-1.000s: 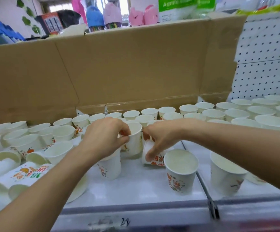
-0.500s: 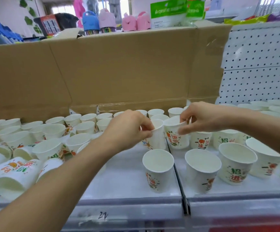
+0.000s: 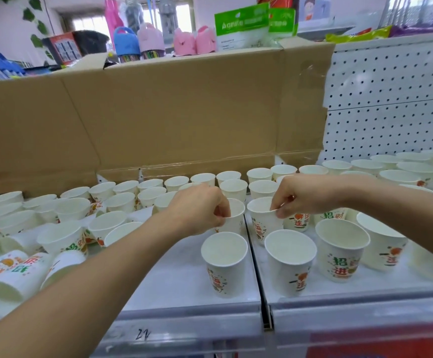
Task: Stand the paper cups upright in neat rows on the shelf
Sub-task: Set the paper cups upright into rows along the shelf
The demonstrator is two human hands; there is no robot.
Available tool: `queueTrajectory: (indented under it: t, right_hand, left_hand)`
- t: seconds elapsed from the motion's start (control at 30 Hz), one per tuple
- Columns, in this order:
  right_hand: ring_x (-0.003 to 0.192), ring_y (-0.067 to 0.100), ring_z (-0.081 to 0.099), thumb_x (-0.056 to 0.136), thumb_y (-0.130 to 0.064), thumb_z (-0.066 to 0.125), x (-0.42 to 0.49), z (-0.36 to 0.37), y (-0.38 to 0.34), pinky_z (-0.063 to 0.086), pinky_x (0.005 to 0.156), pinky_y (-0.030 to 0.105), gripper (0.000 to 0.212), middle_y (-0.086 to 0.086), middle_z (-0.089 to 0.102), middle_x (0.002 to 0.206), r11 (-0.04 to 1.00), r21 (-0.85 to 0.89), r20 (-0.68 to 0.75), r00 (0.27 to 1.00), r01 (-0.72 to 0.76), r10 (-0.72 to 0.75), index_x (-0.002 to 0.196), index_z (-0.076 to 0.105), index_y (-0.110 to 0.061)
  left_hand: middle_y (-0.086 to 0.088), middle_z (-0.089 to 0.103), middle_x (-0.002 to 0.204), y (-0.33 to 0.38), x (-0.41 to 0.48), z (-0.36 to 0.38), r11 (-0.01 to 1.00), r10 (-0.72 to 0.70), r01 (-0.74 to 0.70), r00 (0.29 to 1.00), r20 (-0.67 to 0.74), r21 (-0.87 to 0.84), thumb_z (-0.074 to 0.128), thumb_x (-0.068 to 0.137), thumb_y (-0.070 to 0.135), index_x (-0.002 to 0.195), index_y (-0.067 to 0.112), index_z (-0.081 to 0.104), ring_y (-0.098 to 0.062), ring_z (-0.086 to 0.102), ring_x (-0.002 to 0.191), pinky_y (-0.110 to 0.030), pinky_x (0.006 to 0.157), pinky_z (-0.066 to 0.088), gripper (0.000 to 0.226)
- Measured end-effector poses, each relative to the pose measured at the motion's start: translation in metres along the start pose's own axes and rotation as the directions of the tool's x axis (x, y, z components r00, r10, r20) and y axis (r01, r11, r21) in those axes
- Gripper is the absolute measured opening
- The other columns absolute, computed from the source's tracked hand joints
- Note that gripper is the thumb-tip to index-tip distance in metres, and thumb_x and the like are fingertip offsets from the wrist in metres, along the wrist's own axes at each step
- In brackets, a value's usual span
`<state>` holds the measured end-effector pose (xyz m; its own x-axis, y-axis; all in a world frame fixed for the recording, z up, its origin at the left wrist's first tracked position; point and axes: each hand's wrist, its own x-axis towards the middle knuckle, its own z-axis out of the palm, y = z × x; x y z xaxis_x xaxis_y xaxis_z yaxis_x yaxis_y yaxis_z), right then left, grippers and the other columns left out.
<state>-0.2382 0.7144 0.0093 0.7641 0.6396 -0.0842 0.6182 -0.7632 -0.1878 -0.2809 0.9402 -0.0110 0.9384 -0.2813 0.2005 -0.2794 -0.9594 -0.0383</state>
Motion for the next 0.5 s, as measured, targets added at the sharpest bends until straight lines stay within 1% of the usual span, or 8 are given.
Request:
queueTrajectory:
  t: [0.07, 0.1, 0.17, 0.27, 0.33, 0.4, 0.5]
  right_hand:
    - [0.067, 0.005, 0.053, 0.090, -0.027, 0.064, -0.003, -0.003, -0.001, 0.042, 0.059, 0.022, 0.018, -0.014, 0.058, 0.073, 0.998, -0.056, 0.003, 1.000, -0.004, 0.004, 0.103, 0.072, -0.037]
    - [0.065, 0.005, 0.051, 0.089, -0.029, 0.065, -0.004, -0.004, -0.003, 0.038, 0.057, 0.020, 0.022, -0.013, 0.055, 0.073, 0.997, -0.082, 0.002, 1.000, -0.011, 0.011, 0.109, 0.070, -0.038]
    - [0.062, 0.002, 0.048, 0.086, -0.033, 0.069, -0.007, -0.008, -0.008, 0.032, 0.054, 0.017, 0.027, -0.014, 0.049, 0.073, 0.996, -0.093, 0.000, 1.000, -0.017, 0.017, 0.112, 0.067, -0.037]
    - [0.060, 0.001, 0.045, 0.080, -0.045, 0.072, -0.008, -0.008, -0.016, 0.031, 0.052, 0.018, 0.026, -0.014, 0.046, 0.070, 0.998, -0.068, -0.039, 0.999, -0.016, 0.014, 0.103, 0.070, -0.034]
    - [0.059, 0.002, 0.046, 0.077, -0.049, 0.073, -0.004, -0.004, -0.018, 0.033, 0.053, 0.021, 0.023, -0.014, 0.047, 0.068, 0.995, -0.096, -0.077, 0.997, -0.010, 0.003, 0.094, 0.072, -0.033]
    - [0.059, 0.003, 0.048, 0.078, -0.045, 0.073, 0.000, 0.001, -0.018, 0.037, 0.053, 0.024, 0.015, -0.014, 0.051, 0.066, 0.988, -0.157, -0.093, 0.996, -0.009, -0.006, 0.087, 0.073, -0.033]
    - [0.061, 0.004, 0.051, 0.082, -0.038, 0.070, -0.001, 0.003, -0.017, 0.041, 0.056, 0.027, 0.006, -0.013, 0.054, 0.067, 0.982, -0.186, -0.092, 0.996, -0.024, 0.007, 0.086, 0.072, -0.033]
  left_hand:
    - [0.014, 0.069, 0.090, 0.000, -0.002, -0.001, 1.000, -0.001, 0.001, 1.000, 0.013, -0.004, 0.069, 0.083, 0.028, 0.095, 0.031, 0.072, -0.007, 0.058, 0.081, -0.020, 0.053, 0.039, 0.013]
    - [0.015, 0.069, 0.092, 0.000, -0.004, -0.002, 1.000, -0.004, 0.004, 1.000, 0.010, -0.010, 0.070, 0.082, 0.031, 0.097, 0.031, 0.072, -0.006, 0.057, 0.081, -0.020, 0.052, 0.037, 0.015]
    - [0.016, 0.068, 0.092, 0.001, -0.006, -0.004, 1.000, -0.015, 0.015, 1.000, 0.005, -0.024, 0.072, 0.081, 0.037, 0.098, 0.032, 0.071, -0.005, 0.055, 0.079, -0.020, 0.052, 0.034, 0.017]
    - [0.017, 0.066, 0.089, 0.004, -0.008, -0.007, 0.999, -0.030, 0.030, 1.000, 0.002, -0.020, 0.070, 0.083, 0.035, 0.094, 0.034, 0.072, -0.004, 0.053, 0.075, -0.020, 0.050, 0.032, 0.011]
    - [0.017, 0.065, 0.087, 0.005, -0.008, -0.007, 0.999, -0.038, 0.038, 0.999, -0.003, -0.009, 0.068, 0.085, 0.031, 0.092, 0.034, 0.072, -0.005, 0.053, 0.075, -0.020, 0.049, 0.031, 0.008]
    - [0.016, 0.066, 0.087, 0.005, -0.008, -0.008, 0.999, -0.045, 0.045, 0.999, -0.003, -0.014, 0.067, 0.086, 0.029, 0.091, 0.034, 0.072, -0.005, 0.054, 0.076, -0.020, 0.049, 0.031, 0.008]
    - [0.016, 0.067, 0.088, 0.006, -0.009, -0.007, 0.999, -0.044, 0.044, 0.999, -0.009, -0.023, 0.067, 0.087, 0.027, 0.092, 0.032, 0.072, -0.005, 0.055, 0.076, -0.018, 0.048, 0.030, 0.009]
